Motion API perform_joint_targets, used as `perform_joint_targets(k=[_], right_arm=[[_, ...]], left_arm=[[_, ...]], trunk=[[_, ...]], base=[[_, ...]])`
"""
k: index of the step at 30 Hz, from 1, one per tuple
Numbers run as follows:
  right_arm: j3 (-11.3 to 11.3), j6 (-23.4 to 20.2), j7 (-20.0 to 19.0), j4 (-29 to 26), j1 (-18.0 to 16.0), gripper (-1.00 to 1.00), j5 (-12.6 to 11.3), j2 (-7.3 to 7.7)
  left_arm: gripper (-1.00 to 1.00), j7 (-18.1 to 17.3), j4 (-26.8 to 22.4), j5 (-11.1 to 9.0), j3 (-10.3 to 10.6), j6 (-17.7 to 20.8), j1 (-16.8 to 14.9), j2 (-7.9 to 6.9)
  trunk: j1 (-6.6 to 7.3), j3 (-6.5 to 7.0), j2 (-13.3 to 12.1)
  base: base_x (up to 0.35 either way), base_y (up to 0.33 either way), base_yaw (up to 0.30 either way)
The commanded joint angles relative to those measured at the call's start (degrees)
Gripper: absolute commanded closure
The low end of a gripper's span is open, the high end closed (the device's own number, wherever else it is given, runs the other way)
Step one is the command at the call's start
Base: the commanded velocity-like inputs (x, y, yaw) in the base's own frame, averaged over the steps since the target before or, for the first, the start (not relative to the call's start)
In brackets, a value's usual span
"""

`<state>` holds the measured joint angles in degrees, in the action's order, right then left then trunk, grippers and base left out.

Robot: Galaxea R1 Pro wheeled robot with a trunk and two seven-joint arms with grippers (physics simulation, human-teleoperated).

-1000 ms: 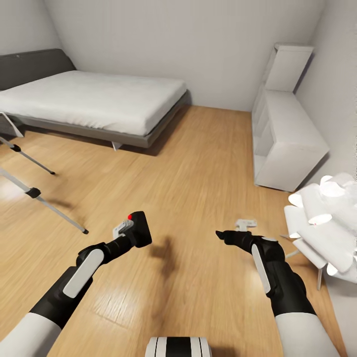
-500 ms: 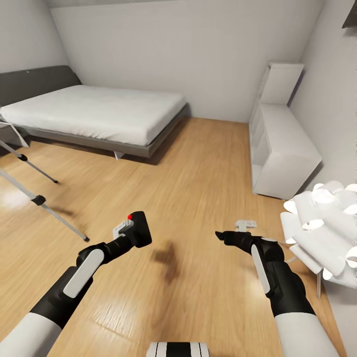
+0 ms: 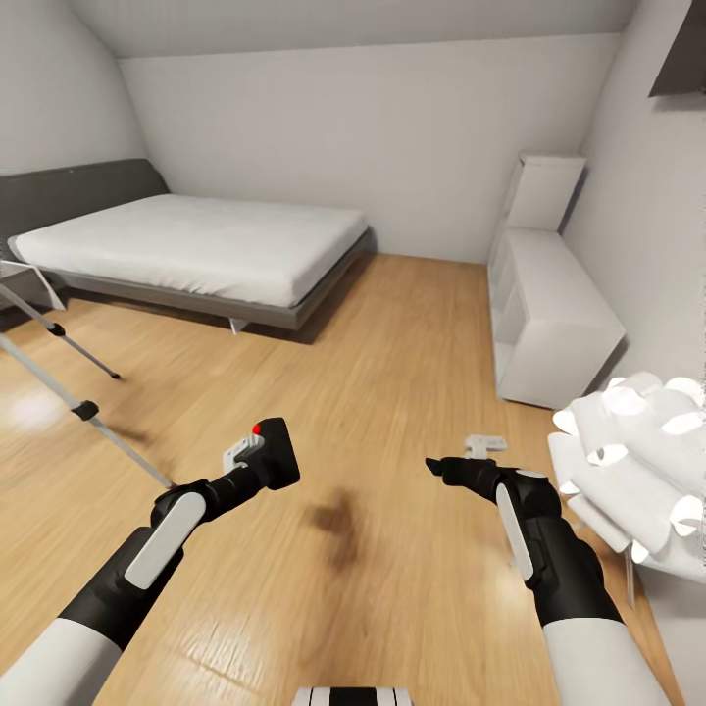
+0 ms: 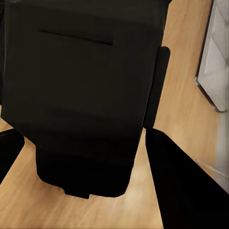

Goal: Attach the digital camera to the camera tripod in the bedroom.

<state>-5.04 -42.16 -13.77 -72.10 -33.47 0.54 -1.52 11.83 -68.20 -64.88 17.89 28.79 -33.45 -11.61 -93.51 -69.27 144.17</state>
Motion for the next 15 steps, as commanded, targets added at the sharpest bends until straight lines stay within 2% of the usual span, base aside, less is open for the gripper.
perform_joint_targets(k=[1,15], right_arm=[[-0.16,-0.29,-0.29,-0.06,-0.03,-1.0,0.08,-0.06],[-0.15,-0.15,-0.3,-0.05,-0.01,-1.0,0.02,-0.18]], left_arm=[[1.0,0.39,-0.09,-0.51,0.12,0.02,-0.03,-0.06],[1.0,0.9,-0.01,-0.01,0.12,-0.16,-0.03,0.01]], trunk=[[0.03,0.18,0.0],[0.39,3.28,-0.18]], base=[[0.0,0.0,0.0],[0.0,0.0,0.0]])
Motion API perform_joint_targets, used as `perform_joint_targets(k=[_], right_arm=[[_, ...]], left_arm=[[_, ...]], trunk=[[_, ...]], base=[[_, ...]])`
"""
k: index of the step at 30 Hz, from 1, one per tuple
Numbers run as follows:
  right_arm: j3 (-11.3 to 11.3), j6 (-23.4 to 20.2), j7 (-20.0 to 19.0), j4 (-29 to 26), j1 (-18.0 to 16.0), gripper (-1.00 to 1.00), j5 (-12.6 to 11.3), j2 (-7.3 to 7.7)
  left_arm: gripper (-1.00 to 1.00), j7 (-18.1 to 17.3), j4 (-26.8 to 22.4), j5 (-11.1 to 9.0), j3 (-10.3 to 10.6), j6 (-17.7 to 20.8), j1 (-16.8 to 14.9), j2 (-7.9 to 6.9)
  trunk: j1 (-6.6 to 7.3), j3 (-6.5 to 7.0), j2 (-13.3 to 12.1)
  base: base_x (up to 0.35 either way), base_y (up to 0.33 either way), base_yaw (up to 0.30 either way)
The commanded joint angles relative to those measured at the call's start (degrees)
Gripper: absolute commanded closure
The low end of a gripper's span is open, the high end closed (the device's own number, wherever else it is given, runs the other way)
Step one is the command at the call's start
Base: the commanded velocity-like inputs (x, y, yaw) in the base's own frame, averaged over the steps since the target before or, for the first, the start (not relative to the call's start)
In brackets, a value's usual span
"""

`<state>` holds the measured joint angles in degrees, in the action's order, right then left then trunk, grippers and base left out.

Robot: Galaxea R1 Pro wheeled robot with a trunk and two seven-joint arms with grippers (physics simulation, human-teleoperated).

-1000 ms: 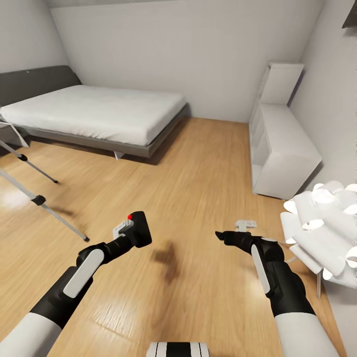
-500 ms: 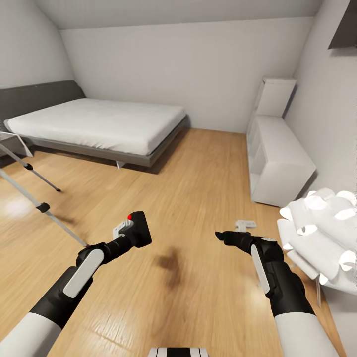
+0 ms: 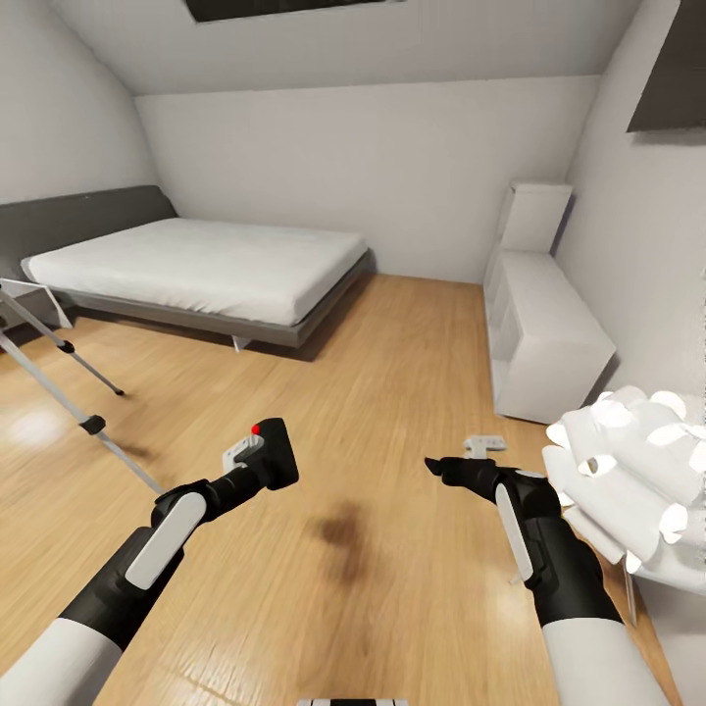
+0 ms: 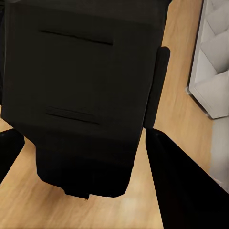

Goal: Attach the digital camera to the camera tripod in the bedroom.

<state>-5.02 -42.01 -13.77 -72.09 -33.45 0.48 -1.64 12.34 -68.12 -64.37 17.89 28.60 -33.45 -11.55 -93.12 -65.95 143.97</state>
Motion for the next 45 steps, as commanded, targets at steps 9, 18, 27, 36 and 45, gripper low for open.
perform_joint_targets(k=[9,18,27,36,45], right_arm=[[-0.17,-0.19,-0.29,-0.02,-0.04,-1.0,0.13,-0.11],[-0.17,-0.18,-0.29,0.02,-0.03,-1.0,0.06,-0.12],[-0.17,-0.26,-0.29,0.02,-0.05,-1.0,0.11,0.01],[-0.17,-0.26,-0.36,0.01,-0.03,-1.0,0.13,0.06],[0.04,-0.26,-0.41,0.33,-0.03,-1.0,0.07,-0.37]], left_arm=[[1.0,2.37,-0.11,-0.14,0.13,-0.03,-0.04,-0.06],[1.0,9.42,-0.36,-0.1,0.46,0.01,-0.04,1.26],[1.0,10.8,-0.69,0.71,0.97,0.06,-0.04,2.91],[1.0,11.02,-0.86,3.5,1.59,-0.03,-0.04,3.34],[1.0,11.04,-0.76,3.69,1.62,-0.04,-0.04,3.37]], trunk=[[0.24,1.95,-0.1],[0.47,3.94,-0.22],[0.7,5.94,-0.34],[0.94,7.93,-0.46],[1.17,9.92,-0.58]], base=[[0.0,0.0,0.0],[0.0,0.0,0.0],[0.0,0.0,0.0],[0.0,0.0,0.0],[0.0,0.0,0.0]])
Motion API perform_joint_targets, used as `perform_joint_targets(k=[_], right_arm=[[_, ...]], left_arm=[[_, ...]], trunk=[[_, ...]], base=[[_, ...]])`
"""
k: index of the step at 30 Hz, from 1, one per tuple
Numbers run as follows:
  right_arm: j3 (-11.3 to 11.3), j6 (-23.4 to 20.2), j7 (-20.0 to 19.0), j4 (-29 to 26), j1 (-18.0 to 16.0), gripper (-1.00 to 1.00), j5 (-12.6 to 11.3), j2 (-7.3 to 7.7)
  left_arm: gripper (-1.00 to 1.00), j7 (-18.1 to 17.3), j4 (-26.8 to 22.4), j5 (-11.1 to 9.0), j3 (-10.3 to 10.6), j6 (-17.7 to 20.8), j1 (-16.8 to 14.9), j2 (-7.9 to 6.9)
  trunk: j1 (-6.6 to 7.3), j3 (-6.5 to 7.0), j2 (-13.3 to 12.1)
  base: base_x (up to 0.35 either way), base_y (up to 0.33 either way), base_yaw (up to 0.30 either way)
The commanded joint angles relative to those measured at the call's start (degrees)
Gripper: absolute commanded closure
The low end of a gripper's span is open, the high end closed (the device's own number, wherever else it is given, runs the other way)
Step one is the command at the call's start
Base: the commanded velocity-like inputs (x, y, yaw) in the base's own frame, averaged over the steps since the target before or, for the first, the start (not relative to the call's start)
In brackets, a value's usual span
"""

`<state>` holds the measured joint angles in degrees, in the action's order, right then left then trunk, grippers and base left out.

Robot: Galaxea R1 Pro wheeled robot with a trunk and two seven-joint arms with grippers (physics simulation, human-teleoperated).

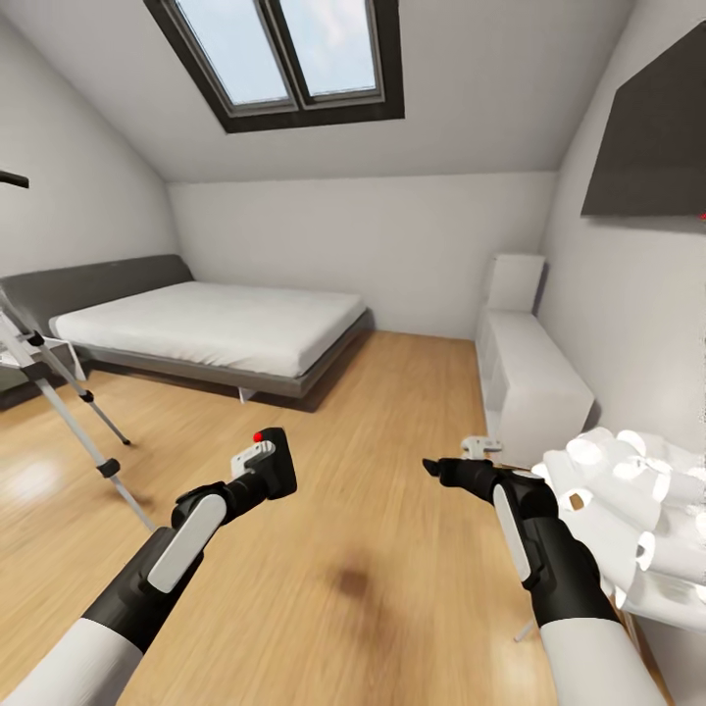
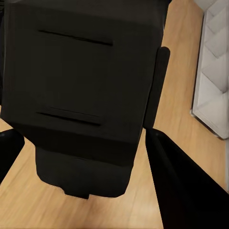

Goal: Attach the digital camera to the camera tripod in the bedroom.

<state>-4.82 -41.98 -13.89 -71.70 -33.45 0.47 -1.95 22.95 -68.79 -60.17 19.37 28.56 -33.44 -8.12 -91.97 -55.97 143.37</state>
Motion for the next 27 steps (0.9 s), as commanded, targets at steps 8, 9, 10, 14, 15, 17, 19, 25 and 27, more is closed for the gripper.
perform_joint_targets(k=[8,9,10,14,15,17,19,25,27], right_arm=[[-0.04,-0.29,-0.32,0.88,-0.04,-1.0,0.13,-0.3],[-0.03,-0.29,-0.32,0.93,-0.04,-1.0,0.13,-0.31],[-0.01,-0.29,-0.33,0.97,-0.04,-1.0,0.11,-0.31],[-0.01,-0.29,-0.33,1.08,-0.04,-1.0,0.09,-0.33],[0.01,-0.28,-0.32,1.09,-0.04,-1.0,0.09,-0.33],[0.0,-0.28,-0.3,1.13,-0.04,-1.0,0.09,-0.33],[0.02,-0.29,-0.29,1.17,-0.04,-1.0,0.09,-0.33],[-0.01,-0.25,-0.29,1.21,-0.04,-1.0,0.08,-0.33],[-0.01,-0.27,-0.28,1.21,-0.04,-1.0,0.07,-0.33]], left_arm=[[1.0,0.43,0.02,-0.48,0.14,0.01,-0.05,-0.06],[1.0,0.43,0.04,-0.48,0.14,0.01,-0.05,-0.06],[1.0,0.43,0.06,-0.48,0.14,0.01,-0.05,-0.06],[1.0,0.4,0.17,-0.48,0.14,0.0,-0.05,-0.06],[1.0,0.41,0.18,-0.48,0.14,0.0,-0.05,-0.06],[1.0,0.38,0.22,-0.48,0.14,0.0,-0.05,-0.06],[1.0,0.36,0.23,-0.48,0.14,0.0,-0.05,-0.06],[1.0,0.35,0.2,-0.54,0.14,0.0,-0.05,-0.06],[1.0,0.34,0.26,-0.55,0.14,0.0,-0.05,-0.06]], trunk=[[0.21,1.72,-0.09],[0.24,1.94,-0.1],[0.27,2.16,-0.11],[0.95,2.92,-1.33],[1.17,3.1,-1.73],[1.61,3.46,-2.53],[2.05,3.82,-3.33],[3.37,4.9,-5.74],[3.81,5.26,-6.54]], base=[[0.0,0.0,0.0],[0.0,0.0,0.0],[0.0,0.0,0.0],[0.0,0.0,0.0],[0.0,0.0,0.0],[0.0,0.0,0.0],[0.0,0.0,0.0],[0.0,0.0,0.0],[0.0,0.0,0.0]])
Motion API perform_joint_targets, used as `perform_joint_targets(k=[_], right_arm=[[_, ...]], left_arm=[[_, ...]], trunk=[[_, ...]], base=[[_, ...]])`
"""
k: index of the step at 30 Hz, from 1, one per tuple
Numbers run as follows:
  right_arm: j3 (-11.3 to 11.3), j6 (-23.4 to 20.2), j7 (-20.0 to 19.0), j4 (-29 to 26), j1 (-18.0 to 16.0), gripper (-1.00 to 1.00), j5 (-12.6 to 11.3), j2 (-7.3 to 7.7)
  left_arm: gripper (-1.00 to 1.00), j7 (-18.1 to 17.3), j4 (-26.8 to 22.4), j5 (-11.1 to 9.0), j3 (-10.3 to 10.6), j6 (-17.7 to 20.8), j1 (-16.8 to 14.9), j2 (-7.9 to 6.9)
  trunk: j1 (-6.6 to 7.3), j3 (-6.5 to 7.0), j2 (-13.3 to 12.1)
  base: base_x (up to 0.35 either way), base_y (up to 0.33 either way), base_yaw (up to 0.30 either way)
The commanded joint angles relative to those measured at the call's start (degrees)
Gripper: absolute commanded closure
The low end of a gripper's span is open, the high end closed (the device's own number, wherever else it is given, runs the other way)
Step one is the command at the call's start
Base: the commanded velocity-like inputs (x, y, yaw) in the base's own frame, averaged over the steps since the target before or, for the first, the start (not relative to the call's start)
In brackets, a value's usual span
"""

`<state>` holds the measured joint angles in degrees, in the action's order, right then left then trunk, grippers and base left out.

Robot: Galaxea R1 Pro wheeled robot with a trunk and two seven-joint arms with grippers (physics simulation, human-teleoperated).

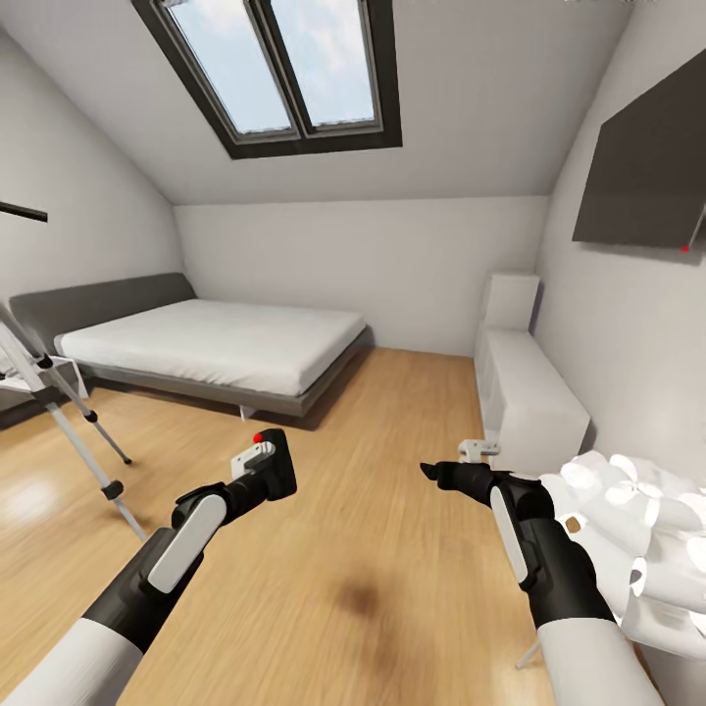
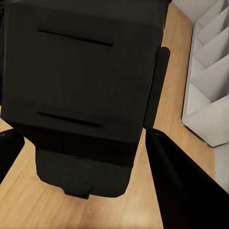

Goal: Attach the digital camera to the camera tripod in the bedroom.

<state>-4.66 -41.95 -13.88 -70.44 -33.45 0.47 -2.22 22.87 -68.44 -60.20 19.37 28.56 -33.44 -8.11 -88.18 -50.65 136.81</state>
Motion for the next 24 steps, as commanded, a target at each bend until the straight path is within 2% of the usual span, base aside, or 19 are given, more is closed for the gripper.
perform_joint_targets(k=[1,24], right_arm=[[-0.17,-0.3,-0.28,-0.06,-0.04,-1.0,0.07,-0.06],[-0.18,-0.23,-0.28,-0.05,-0.04,-1.0,0.06,-0.06]], left_arm=[[1.0,0.43,-0.06,-0.52,0.14,0.0,-0.05,-0.06],[1.0,0.34,0.31,-0.45,0.06,-0.05,-0.05,-0.06]], trunk=[[0.24,0.12,-0.39],[5.29,4.25,-9.61]], base=[[0.0,0.0,0.0],[0.0,0.0,0.0]])
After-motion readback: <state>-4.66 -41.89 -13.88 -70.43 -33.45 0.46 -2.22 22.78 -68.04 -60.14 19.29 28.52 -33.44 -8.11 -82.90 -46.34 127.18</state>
